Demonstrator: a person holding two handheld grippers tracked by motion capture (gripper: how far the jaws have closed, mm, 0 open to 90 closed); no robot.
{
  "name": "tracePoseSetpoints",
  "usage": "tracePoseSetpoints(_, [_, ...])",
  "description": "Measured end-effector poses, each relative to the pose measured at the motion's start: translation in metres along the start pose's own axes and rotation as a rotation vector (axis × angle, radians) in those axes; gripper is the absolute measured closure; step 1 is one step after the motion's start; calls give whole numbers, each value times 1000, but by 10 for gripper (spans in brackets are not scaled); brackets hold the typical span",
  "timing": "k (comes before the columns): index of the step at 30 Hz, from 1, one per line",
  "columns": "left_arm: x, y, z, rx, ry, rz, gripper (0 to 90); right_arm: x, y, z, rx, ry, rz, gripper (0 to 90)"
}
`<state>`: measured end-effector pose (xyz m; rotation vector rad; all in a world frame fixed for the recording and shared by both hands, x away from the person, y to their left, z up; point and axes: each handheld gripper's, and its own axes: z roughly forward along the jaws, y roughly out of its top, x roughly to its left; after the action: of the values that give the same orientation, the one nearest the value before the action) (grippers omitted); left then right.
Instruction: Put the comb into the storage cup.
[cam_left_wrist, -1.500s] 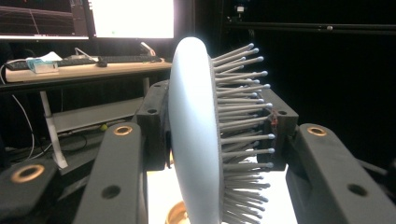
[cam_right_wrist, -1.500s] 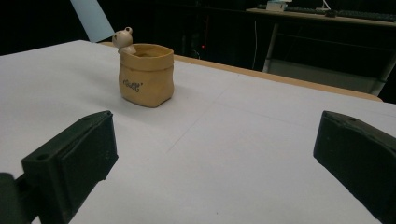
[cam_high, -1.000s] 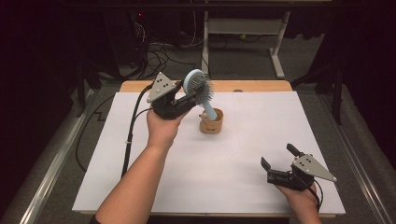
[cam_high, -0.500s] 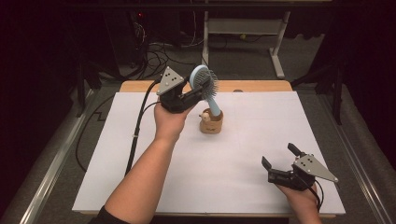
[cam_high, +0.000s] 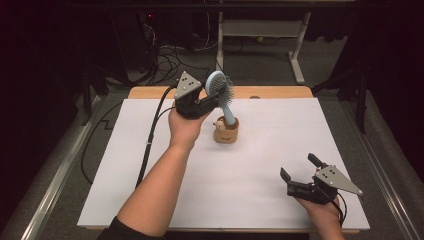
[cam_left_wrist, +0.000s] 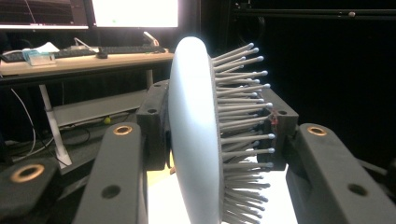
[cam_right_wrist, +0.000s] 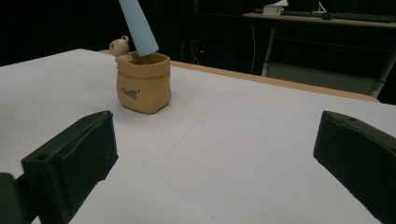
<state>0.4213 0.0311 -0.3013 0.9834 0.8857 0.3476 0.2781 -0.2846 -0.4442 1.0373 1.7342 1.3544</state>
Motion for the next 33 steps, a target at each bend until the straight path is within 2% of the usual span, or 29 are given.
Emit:
tracePoseSetpoints(1, [1,-1,1,0,3,-9,548,0,0,0,-2,1,0,1])
tracePoseSetpoints(5, [1,-7,3,11,7,4,548,-1,1,-1,-4,-2,4,1])
tracePoseSetpoints(13, [6,-15,8,20,25,0,548,-1,1,-1,-7,-3,4,1])
tracePoseSetpoints(29, [22,-29,12,41,60,-38,547,-2,0,-1,-8,-3,6,1])
tracePoseSetpoints(33, [22,-32,13,47,57,-34,547,-1,0,-1,-8,-4,7,1])
